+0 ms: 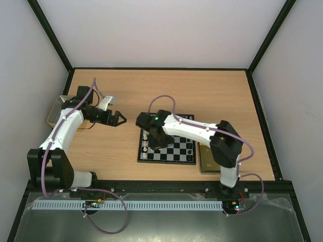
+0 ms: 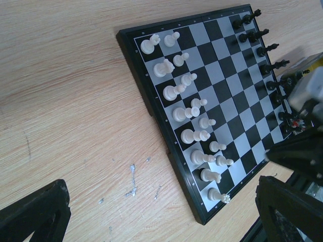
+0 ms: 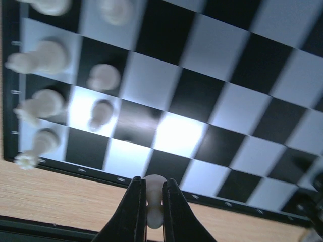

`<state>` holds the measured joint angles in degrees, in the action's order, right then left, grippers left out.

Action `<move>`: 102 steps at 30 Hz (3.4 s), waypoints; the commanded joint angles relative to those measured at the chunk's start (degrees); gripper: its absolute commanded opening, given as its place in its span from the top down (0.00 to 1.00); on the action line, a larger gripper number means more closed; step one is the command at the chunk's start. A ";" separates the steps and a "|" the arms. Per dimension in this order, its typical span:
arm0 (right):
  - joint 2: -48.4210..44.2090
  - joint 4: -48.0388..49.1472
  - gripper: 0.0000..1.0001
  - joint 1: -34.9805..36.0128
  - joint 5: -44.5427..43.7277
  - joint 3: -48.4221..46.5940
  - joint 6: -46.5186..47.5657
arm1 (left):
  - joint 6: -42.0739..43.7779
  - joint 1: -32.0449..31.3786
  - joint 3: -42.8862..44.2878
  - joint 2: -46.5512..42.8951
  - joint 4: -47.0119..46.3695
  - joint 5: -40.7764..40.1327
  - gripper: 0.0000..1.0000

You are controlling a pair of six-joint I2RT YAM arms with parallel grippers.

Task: Set up the chess pieces on the board
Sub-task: Place the chess piece on the chessboard, then pick up the chess piece from the storage box.

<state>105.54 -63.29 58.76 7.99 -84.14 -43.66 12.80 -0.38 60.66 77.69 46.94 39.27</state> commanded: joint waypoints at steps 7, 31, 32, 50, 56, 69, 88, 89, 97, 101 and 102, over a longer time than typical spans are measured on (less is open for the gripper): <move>7.97 2.30 0.94 2.36 5.31 -4.88 7.76 | -0.49 -0.41 -0.86 -1.02 -0.22 -0.44 0.01; 11.07 4.64 0.90 3.24 8.70 -5.55 10.96 | -0.55 -0.46 -0.90 -0.79 -0.40 -0.83 0.00; 11.14 4.73 0.90 3.21 8.69 -5.60 10.96 | -0.58 -0.48 -0.94 -0.71 -0.44 -0.85 0.00; 12.25 4.93 0.89 3.25 8.89 -6.30 11.67 | -0.49 -0.47 -1.07 -0.70 -0.54 -1.21 0.01; 13.00 5.03 0.90 3.29 9.52 -8.21 11.93 | -0.49 -0.50 -1.09 -0.70 -0.53 -1.32 0.00; 13.27 4.12 0.88 3.29 9.29 -8.94 12.19 | -0.39 -0.50 -1.21 -0.63 -0.49 -1.26 0.00; 4.43 0.94 0.85 2.76 0.69 -8.66 8.08 | -0.58 -0.89 -1.01 -0.18 -0.45 -1.52 0.00; 3.41 1.42 0.85 2.41 0.73 -7.94 7.68 | -0.58 -0.85 -1.04 -0.26 -0.44 -1.58 0.01; -7.43 2.24 0.71 -3.69 -1.75 2.51 1.52 | -0.67 -1.07 -1.06 -0.80 -0.48 -1.56 0.01; -16.01 0.61 0.70 -9.31 -6.31 10.69 -3.60 | -0.75 -1.82 -0.99 -0.97 -0.44 -2.12 0.00; -18.33 0.27 0.70 -10.91 -7.36 12.26 -4.85 | -0.79 -2.00 -1.06 -1.04 -0.45 -2.51 0.01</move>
<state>94.61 -59.90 52.53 7.09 -77.30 -42.09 12.47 -1.56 60.03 77.65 46.02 37.54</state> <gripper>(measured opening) 0.296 0.995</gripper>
